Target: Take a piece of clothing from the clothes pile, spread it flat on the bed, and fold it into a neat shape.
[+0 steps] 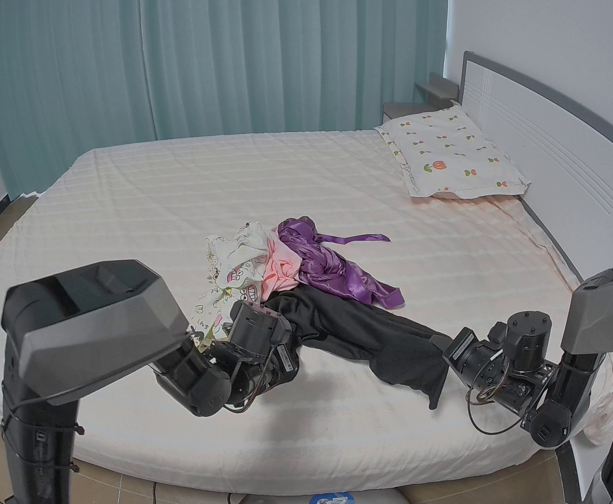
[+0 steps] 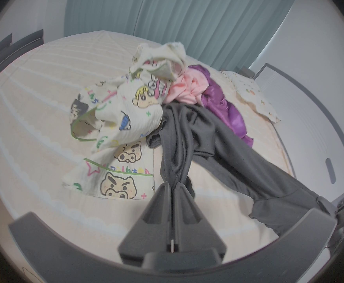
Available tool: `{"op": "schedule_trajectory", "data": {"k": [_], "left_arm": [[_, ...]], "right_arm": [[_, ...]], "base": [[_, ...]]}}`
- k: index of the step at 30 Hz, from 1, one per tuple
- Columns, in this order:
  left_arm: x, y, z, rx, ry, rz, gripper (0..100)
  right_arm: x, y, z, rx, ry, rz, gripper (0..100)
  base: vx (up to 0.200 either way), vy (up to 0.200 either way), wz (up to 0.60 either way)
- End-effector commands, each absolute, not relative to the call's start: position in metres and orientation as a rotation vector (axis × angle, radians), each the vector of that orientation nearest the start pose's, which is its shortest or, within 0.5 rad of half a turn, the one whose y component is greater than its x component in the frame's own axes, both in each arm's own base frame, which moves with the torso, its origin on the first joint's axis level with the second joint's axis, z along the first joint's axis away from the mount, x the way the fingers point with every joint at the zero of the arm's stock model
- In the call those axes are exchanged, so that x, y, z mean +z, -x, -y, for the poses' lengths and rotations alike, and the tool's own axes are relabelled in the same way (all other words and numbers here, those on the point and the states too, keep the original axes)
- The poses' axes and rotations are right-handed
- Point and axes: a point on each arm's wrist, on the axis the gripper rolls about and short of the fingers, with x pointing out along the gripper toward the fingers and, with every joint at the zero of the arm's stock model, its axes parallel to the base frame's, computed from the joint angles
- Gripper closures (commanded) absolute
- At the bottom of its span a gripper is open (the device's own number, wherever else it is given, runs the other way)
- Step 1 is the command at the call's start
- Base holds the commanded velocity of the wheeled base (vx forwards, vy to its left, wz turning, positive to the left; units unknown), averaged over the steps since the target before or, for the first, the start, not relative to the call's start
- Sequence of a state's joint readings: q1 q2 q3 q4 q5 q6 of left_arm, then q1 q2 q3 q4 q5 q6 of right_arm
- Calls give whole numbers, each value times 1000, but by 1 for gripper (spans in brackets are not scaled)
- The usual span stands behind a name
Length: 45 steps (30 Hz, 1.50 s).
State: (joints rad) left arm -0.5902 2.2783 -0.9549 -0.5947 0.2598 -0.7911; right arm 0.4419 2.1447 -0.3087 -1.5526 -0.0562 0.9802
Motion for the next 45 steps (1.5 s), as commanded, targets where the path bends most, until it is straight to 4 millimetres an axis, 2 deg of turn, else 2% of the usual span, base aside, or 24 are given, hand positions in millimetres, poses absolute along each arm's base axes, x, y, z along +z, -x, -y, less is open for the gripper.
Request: {"op": "schedule_trajectory", "data": {"k": [1,6,7,8,10,13,16,20,23,26,32,36,45], "left_arm": [[80,-297,194,-108,532,-632,100],[128,-281,182,-174,587,-529,100],[131,-280,182,-178,591,-521,100],[149,-276,176,-193,615,-474,100],[164,-272,171,-207,636,-429,100],[182,-269,164,-212,652,-368,100],[193,-256,156,-237,677,-327,100],[178,-248,153,-221,651,-375,100],[178,-248,154,-217,655,-374,100],[170,-245,152,-203,641,-401,100],[161,-236,152,-209,614,-434,100],[162,-228,152,-236,619,-440,100],[160,-227,154,-240,617,-454,100]], "right_arm": [[88,-263,-127,345,-859,-232,100],[156,-263,-120,461,-831,-1,100],[160,-262,-119,466,-828,10,100],[184,-255,-117,503,-810,53,100],[204,-251,-117,529,-805,73,100],[219,-248,-119,533,-803,60,100],[209,-247,-125,532,-791,7,100],[185,-245,-134,531,-772,-88,100],[181,-244,-137,537,-772,-106,100],[174,-248,-141,529,-769,-131,100],[168,-246,-138,520,-770,-141,100],[166,-245,-138,518,-769,-151,100],[167,-244,-137,519,-770,-145,100]], "base": [[0,0,0],[0,0,0],[0,0,0],[0,0,0],[0,0,0],[0,0,0],[0,0,0],[0,0,0],[0,0,0],[0,0,0],[0,0,0],[0,0,0],[0,0,0]]}}
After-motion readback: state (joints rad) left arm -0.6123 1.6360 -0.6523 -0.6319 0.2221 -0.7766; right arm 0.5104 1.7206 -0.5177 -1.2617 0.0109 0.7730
